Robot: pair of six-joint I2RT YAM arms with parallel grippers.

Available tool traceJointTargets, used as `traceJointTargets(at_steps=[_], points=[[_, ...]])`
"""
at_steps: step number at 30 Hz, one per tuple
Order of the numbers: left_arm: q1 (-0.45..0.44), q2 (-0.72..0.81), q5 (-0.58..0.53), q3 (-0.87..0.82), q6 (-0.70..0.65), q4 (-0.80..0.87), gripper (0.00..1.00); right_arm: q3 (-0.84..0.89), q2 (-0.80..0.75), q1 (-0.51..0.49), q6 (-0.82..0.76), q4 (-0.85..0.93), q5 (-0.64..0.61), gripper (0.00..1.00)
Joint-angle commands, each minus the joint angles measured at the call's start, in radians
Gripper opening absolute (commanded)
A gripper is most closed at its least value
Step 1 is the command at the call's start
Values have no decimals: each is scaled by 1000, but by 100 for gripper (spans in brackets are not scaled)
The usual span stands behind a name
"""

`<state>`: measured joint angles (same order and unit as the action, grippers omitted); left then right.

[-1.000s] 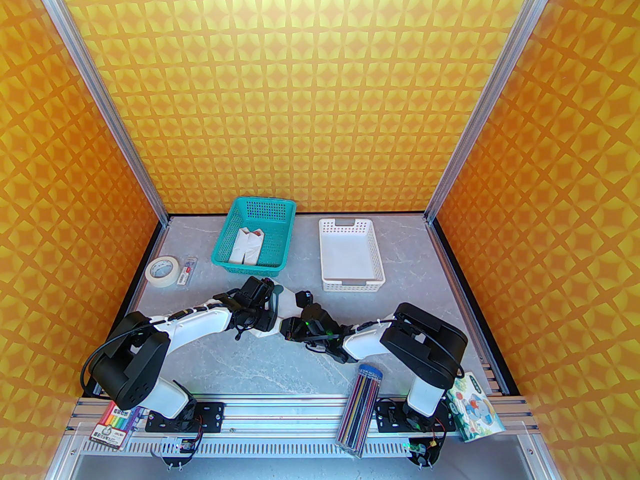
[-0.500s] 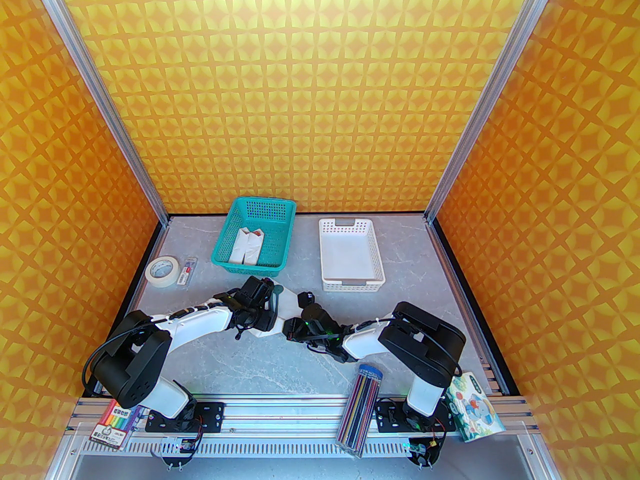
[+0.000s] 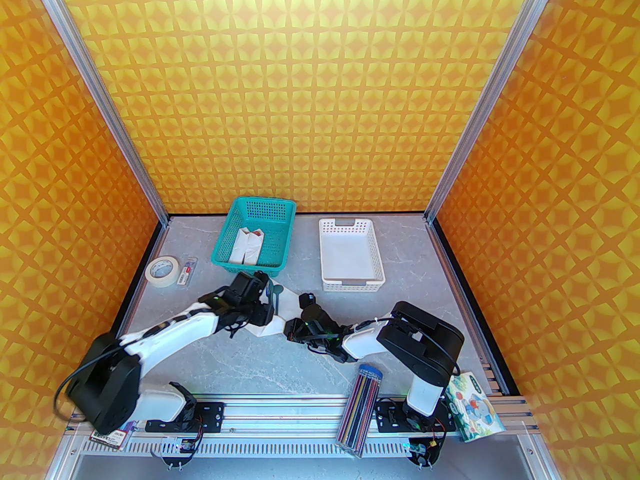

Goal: Place the utensils on the paper napkin and roll it up

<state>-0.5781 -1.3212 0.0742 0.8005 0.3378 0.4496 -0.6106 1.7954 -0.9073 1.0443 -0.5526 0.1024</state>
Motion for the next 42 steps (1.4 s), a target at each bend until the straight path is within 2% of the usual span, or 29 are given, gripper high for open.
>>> traceJointTargets(at_steps=[1, 6, 8, 12, 21, 27, 42], points=[[10, 91, 153, -71, 168, 43, 34, 8, 27, 2, 26, 73, -17, 5], [11, 198, 273, -179, 333, -37, 11, 6, 29, 4, 49, 111, -19, 4], [11, 205, 325, -232, 394, -121, 7, 6, 29, 4, 57, 121, -20, 4], [10, 201, 359, -316, 461, -269, 0, 6, 29, 4, 60, 120, -18, 4], [10, 102, 350, -338, 449, -407, 0, -6, 30, 3, 56, 142, -9, 3], [11, 38, 276, -301, 390, -365, 0, -12, 31, 2, 62, 166, -6, 3], [11, -78, 218, -238, 290, -308, 0, -26, 30, 3, 59, 202, -6, 3]])
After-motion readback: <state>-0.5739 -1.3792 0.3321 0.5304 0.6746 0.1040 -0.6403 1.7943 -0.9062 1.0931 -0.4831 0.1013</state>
